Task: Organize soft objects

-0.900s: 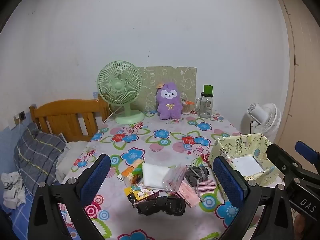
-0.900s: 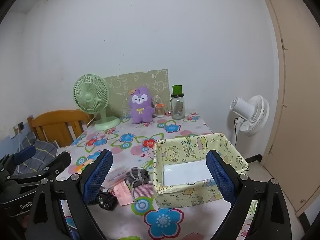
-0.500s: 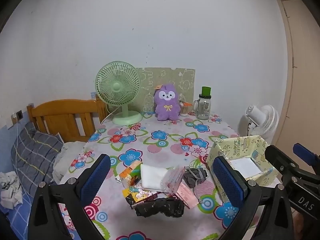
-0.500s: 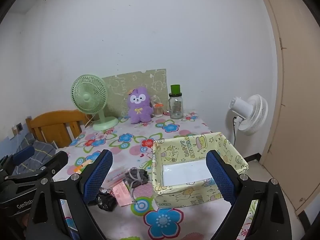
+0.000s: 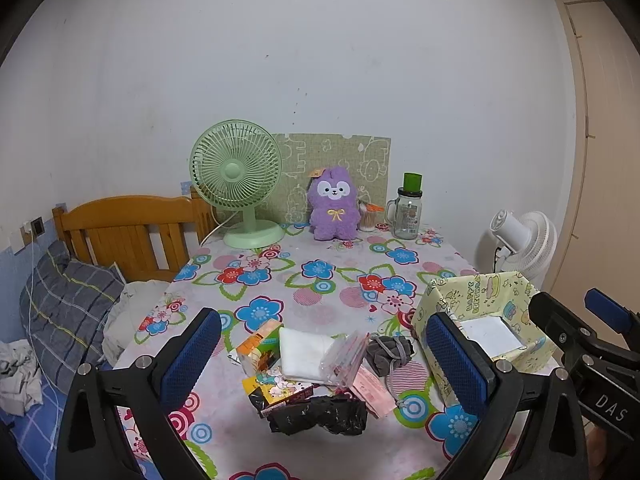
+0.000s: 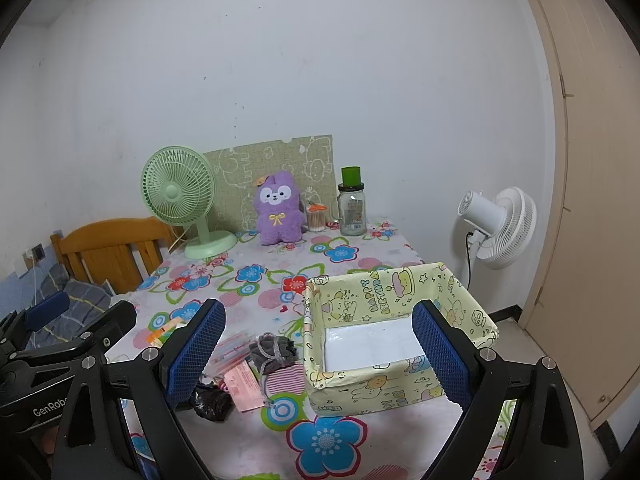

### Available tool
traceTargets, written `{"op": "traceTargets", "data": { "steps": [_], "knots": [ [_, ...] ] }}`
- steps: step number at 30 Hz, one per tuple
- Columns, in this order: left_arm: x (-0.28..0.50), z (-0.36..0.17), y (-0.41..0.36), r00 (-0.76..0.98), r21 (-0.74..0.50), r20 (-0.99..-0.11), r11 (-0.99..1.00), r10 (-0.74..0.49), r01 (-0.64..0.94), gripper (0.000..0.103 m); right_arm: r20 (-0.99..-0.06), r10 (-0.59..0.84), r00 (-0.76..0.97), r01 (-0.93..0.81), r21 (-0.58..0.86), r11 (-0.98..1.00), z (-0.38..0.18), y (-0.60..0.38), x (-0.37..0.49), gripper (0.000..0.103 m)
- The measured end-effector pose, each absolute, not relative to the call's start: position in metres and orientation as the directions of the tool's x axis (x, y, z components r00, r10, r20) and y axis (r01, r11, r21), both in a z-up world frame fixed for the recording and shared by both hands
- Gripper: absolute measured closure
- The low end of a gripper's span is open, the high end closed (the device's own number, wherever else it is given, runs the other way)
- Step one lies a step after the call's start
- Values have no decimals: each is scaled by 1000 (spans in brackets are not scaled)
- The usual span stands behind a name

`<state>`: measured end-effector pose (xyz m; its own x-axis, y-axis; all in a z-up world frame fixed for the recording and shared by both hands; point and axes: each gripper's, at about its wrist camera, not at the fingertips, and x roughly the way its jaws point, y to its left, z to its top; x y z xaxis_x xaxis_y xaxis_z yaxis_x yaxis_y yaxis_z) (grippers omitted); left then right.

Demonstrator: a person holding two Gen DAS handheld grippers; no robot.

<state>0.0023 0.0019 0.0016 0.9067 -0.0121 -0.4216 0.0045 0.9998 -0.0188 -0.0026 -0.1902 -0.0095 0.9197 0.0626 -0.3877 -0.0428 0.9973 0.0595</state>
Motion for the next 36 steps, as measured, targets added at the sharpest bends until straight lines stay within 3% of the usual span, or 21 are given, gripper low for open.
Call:
{"op": "traceTargets", "data": {
  "steps": [36],
  "knots": [
    [2, 2, 4, 908, -22, -419, 1000, -14, 5, 0, -393, 61, 917, -42, 58, 997, -8, -193, -3, 7]
  ]
}}
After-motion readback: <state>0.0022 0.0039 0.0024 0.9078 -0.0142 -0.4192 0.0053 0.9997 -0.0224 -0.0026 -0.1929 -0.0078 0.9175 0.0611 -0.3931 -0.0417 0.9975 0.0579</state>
